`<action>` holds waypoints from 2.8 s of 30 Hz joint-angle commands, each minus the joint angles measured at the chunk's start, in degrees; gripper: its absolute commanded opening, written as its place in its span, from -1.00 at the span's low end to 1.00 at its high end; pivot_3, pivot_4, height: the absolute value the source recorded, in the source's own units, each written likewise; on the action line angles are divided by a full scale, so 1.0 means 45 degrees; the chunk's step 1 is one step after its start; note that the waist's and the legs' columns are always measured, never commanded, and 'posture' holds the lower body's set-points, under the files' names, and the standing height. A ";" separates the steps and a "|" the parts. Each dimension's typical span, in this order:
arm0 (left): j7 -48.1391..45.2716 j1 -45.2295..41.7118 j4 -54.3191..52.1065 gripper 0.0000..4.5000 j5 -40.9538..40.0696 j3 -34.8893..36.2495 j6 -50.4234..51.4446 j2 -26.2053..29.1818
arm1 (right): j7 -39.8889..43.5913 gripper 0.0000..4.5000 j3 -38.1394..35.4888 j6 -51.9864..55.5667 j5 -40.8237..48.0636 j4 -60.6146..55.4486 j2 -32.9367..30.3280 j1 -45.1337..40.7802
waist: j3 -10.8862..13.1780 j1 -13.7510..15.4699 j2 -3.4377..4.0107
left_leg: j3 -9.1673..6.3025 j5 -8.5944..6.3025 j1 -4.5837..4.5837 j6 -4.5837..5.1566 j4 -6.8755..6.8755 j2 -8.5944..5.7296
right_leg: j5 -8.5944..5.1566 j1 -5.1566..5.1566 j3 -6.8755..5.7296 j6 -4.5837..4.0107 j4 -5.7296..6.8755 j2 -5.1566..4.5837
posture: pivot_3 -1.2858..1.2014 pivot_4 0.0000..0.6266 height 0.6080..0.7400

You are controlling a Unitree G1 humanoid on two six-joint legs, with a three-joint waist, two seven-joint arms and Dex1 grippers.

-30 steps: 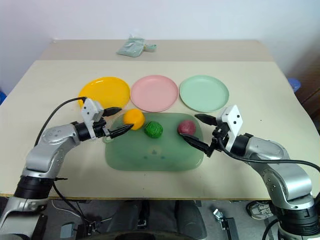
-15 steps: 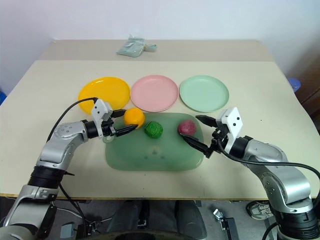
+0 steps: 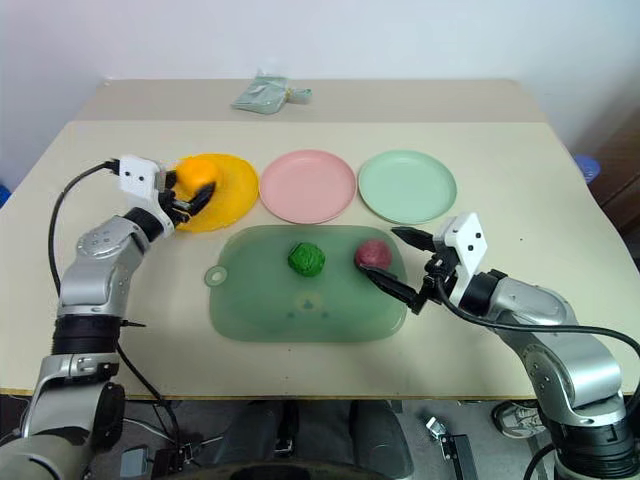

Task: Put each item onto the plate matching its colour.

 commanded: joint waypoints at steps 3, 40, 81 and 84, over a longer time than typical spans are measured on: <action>0.0714 -0.0449 0.0197 0.98 0.0232 0.0146 0.0030 -0.0196 | 0.0312 1.00 -0.0147 -0.0478 -0.0204 0.0109 0.0000 -0.0154 | 0.0006 0.0089 -0.0011 | 0.0000 0.0001 -0.0005 -0.0001 0.0004 -0.0001 | 0.0001 -0.0002 -0.0001 0.0002 0.0000 0.0000 | 0.03 -0.52 0.99; -0.6544 0.6487 -0.8371 1.00 -0.2896 -0.1180 0.0446 0.3019 | -0.1809 -0.25 0.6439 0.2734 -0.5038 0.2021 0.3139 -0.5482 | 0.0000 -0.0111 -0.0006 | -0.0003 0.0006 -0.0012 -0.0015 -0.0021 0.0002 | -0.0002 -0.0034 0.0006 -0.0010 -0.0005 -0.0036 | 0.03 -0.52 0.99; -0.6472 0.5490 -0.8466 1.00 -0.2895 -0.2267 0.0748 0.2313 | 0.1487 0.98 0.2442 -0.0724 -0.4425 0.3500 -0.0332 -0.2978 | 0.0003 -0.0112 0.0019 | 0.0008 -0.0012 0.0017 0.0019 -0.0020 0.0006 | 0.0000 0.0006 0.0012 -0.0004 -0.0017 -0.0028 | 0.03 -0.52 0.99; -0.6493 0.5432 -0.8414 1.00 -0.2874 -0.2282 0.0725 0.2299 | 0.1159 0.98 0.2599 -0.0867 -0.4691 0.3967 0.0012 -0.3206 | 0.0003 -0.0074 0.0018 | 0.0008 -0.0011 0.0007 0.0016 -0.0020 0.0004 | 0.0000 0.0000 0.0011 -0.0004 -0.0026 -0.0028 | 0.03 -0.52 0.99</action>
